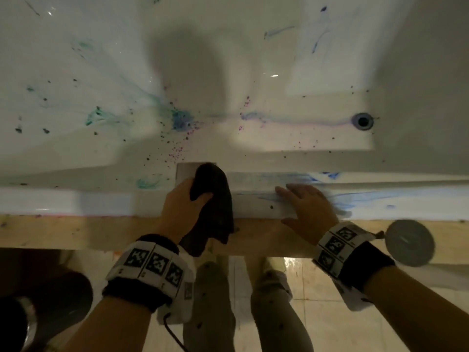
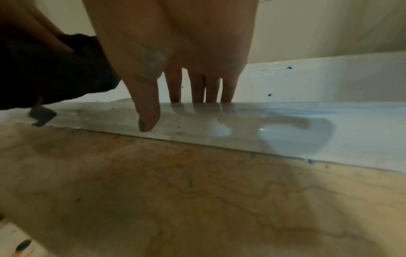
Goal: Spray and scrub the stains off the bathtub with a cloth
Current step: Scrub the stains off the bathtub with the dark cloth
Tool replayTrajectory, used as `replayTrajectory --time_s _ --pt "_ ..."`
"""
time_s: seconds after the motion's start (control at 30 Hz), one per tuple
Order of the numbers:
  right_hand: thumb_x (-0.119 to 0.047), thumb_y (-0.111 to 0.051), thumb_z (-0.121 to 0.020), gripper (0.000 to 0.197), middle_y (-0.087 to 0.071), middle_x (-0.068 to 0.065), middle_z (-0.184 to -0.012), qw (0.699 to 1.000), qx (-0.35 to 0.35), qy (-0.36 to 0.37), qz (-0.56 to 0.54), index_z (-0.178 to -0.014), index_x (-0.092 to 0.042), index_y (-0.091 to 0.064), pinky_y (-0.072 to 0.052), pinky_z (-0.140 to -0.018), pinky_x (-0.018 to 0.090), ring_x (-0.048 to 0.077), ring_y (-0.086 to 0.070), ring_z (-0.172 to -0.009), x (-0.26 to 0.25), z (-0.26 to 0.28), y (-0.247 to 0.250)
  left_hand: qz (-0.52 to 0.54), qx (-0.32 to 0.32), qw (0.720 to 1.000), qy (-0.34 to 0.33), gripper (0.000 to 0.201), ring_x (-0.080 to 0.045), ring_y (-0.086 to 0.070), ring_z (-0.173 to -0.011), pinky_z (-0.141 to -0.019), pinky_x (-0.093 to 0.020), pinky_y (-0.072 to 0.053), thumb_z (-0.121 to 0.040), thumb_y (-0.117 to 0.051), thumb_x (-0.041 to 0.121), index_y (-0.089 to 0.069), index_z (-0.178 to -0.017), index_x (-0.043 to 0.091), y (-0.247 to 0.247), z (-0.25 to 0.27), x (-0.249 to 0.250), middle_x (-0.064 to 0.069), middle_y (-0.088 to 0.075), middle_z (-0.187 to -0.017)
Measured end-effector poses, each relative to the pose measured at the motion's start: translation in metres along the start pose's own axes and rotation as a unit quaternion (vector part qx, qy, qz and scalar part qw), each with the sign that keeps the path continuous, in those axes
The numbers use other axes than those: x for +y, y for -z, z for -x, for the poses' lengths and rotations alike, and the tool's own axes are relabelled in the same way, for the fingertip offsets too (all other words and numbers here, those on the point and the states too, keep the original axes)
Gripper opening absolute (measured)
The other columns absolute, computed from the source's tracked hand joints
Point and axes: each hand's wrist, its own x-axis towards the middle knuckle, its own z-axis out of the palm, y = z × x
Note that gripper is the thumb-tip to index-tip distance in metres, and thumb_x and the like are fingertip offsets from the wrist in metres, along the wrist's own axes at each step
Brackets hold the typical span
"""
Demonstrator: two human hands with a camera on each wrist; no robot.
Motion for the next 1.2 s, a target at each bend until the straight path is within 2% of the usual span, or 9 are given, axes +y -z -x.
replayTrajectory --time_s 0.13,0.23,0.43,0.57,0.7,0.83,0.97,1.1,1.2 --pt "-0.039 -0.057 -0.087 0.063 -0.033 -0.003 -0.143 0.999 0.023 -0.005 -0.036 -0.142 -0.029 -0.028 -0.019 -0.11 0.032 0.018 -0.029 -0.132 0.001 -0.005 0.001 -0.083 -0.108 0.99 -0.038 0.04 -0.026 -0.048 -0.121 -0.095 -0.025 -0.033 -0.097 -0.045 0.017 -0.041 -0.136 0.01 -0.019 -0.006 0.004 -0.01 -0.05 -0.134" --pt "-0.037 -0.058 -0.087 0.061 -0.035 -0.003 -0.141 0.998 0.028 -0.002 -0.048 -0.141 -0.028 -0.03 -0.02 -0.109 0.031 0.018 -0.03 -0.13 0.003 -0.006 -0.001 -0.203 -0.099 0.971 -0.073 0.043 -0.027 -0.046 -0.123 -0.103 -0.034 -0.032 -0.098 -0.041 0.017 -0.036 -0.141 0.015 -0.02 -0.015 -0.002 -0.01 -0.047 -0.137" --pt "-0.036 -0.06 -0.084 0.061 -0.038 -0.003 -0.138 0.997 0.042 -0.013 -0.057 -0.138 -0.026 -0.035 -0.02 -0.108 0.031 0.018 -0.032 -0.127 0.002 -0.008 -0.006 -0.15 0.071 0.983 -0.076 0.053 -0.035 -0.047 -0.114 -0.092 -0.043 -0.044 -0.089 -0.057 0.021 -0.037 -0.138 0.015 -0.018 -0.023 -0.021 -0.014 -0.032 -0.136" --pt "-0.036 -0.063 -0.081 0.061 -0.041 -0.002 -0.133 0.997 0.056 -0.02 -0.05 -0.135 -0.024 -0.039 -0.021 -0.106 0.032 0.02 -0.035 -0.123 -0.002 -0.009 -0.009 -0.195 0.032 0.968 -0.154 0.06 -0.036 -0.045 -0.12 -0.098 -0.048 -0.042 -0.084 -0.062 0.041 -0.042 -0.137 0.023 -0.035 -0.01 -0.041 -0.012 -0.037 -0.14" --pt "-0.031 -0.07 -0.074 0.06 -0.05 0.004 -0.125 0.994 0.083 -0.025 -0.063 -0.129 -0.019 -0.049 -0.027 -0.103 0.036 0.026 -0.043 -0.117 -0.005 -0.009 -0.013 -0.267 0.018 0.935 -0.235 0.047 -0.039 -0.048 -0.116 -0.093 -0.056 -0.044 -0.09 -0.036 0.041 -0.045 -0.132 0.023 -0.039 -0.014 -0.063 -0.019 -0.051 -0.132" --pt "-0.034 -0.067 -0.076 0.059 -0.048 -0.002 -0.126 0.995 0.083 -0.03 -0.045 -0.13 -0.023 -0.046 -0.027 -0.103 0.034 0.021 -0.041 -0.117 -0.005 -0.009 -0.014 -0.272 0.007 0.913 -0.305 0.053 -0.042 -0.05 -0.116 -0.096 -0.058 -0.041 -0.085 -0.059 0.009 -0.044 -0.134 0.022 -0.024 -0.041 -0.082 -0.019 -0.049 -0.135" --pt "-0.036 -0.066 -0.077 0.06 -0.045 -0.003 -0.128 0.996 0.078 -0.029 -0.041 -0.132 -0.024 -0.043 -0.026 -0.102 0.033 0.02 -0.038 -0.119 -0.004 -0.009 -0.012 -0.212 0.07 0.944 -0.243 0.052 -0.047 -0.058 -0.103 -0.092 -0.052 -0.046 -0.072 -0.069 -0.012 -0.062 -0.12 0.005 0.006 -0.049 -0.071 -0.027 -0.056 -0.123" --pt "-0.042 -0.062 -0.08 0.062 -0.04 -0.006 -0.13 0.998 0.048 -0.022 -0.031 -0.134 -0.028 -0.037 -0.025 -0.102 0.03 0.016 -0.034 -0.121 -0.001 -0.013 -0.008 -0.122 0.179 0.951 -0.221 0.036 -0.04 -0.057 -0.109 -0.097 -0.036 -0.039 -0.088 -0.054 -0.002 -0.058 -0.124 0.003 0.022 -0.037 -0.059 -0.023 -0.055 -0.127" --pt "-0.047 -0.063 -0.079 0.065 -0.039 -0.006 -0.131 0.999 0.028 -0.016 -0.02 -0.135 -0.029 -0.035 -0.026 -0.102 0.031 0.017 -0.034 -0.122 0.001 -0.015 -0.005 -0.169 0.09 0.923 -0.334 0.039 -0.039 -0.057 -0.112 -0.097 -0.041 -0.041 -0.087 -0.054 0.012 -0.057 -0.126 0.011 -0.011 -0.017 -0.053 -0.021 -0.052 -0.131"
